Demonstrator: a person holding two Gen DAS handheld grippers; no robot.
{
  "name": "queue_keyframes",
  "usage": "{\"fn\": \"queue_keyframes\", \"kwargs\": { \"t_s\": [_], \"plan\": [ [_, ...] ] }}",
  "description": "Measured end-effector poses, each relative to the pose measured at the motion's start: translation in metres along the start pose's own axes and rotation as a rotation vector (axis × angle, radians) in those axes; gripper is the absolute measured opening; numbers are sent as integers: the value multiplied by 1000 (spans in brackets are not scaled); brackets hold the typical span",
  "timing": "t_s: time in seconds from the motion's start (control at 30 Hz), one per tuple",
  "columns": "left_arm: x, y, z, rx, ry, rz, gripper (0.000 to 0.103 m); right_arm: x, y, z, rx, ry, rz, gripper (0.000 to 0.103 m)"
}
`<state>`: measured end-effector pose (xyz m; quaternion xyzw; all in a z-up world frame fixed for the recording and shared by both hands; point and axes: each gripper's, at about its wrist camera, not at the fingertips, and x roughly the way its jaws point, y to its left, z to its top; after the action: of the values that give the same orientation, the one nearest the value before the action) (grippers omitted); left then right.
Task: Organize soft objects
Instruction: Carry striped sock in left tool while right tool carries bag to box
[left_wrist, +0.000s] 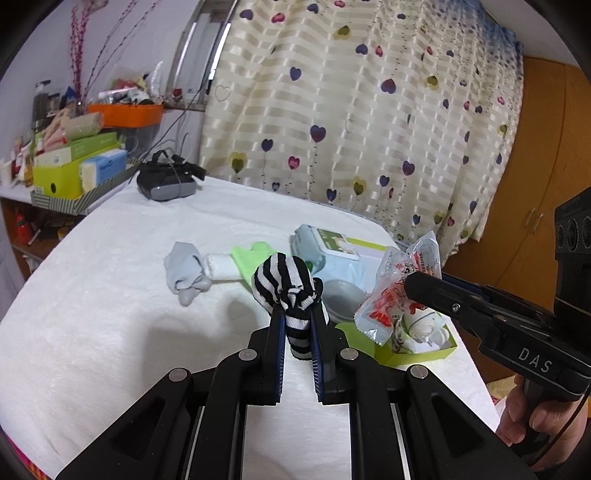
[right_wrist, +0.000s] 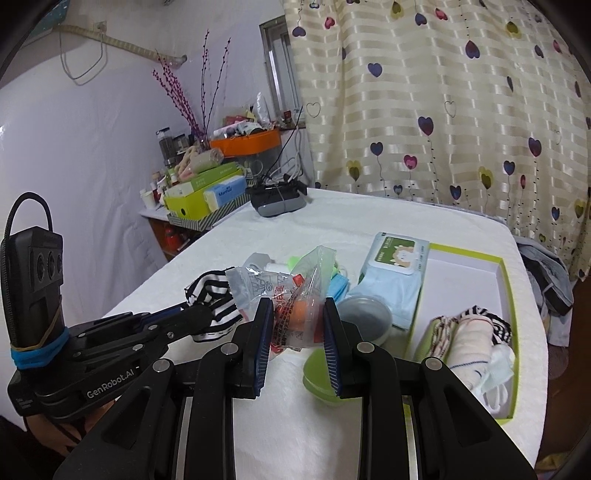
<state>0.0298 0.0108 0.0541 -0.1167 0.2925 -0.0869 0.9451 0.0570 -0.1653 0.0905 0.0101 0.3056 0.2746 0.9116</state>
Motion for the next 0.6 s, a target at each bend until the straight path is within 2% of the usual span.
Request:
{"fn": "queue_keyframes", "kwargs": {
  "t_s": [0.6],
  "plan": [
    [1, -35, 3, 59, -2, -61, 12, -26, -16, -7, 28, -38, -35, 27]
  ]
}}
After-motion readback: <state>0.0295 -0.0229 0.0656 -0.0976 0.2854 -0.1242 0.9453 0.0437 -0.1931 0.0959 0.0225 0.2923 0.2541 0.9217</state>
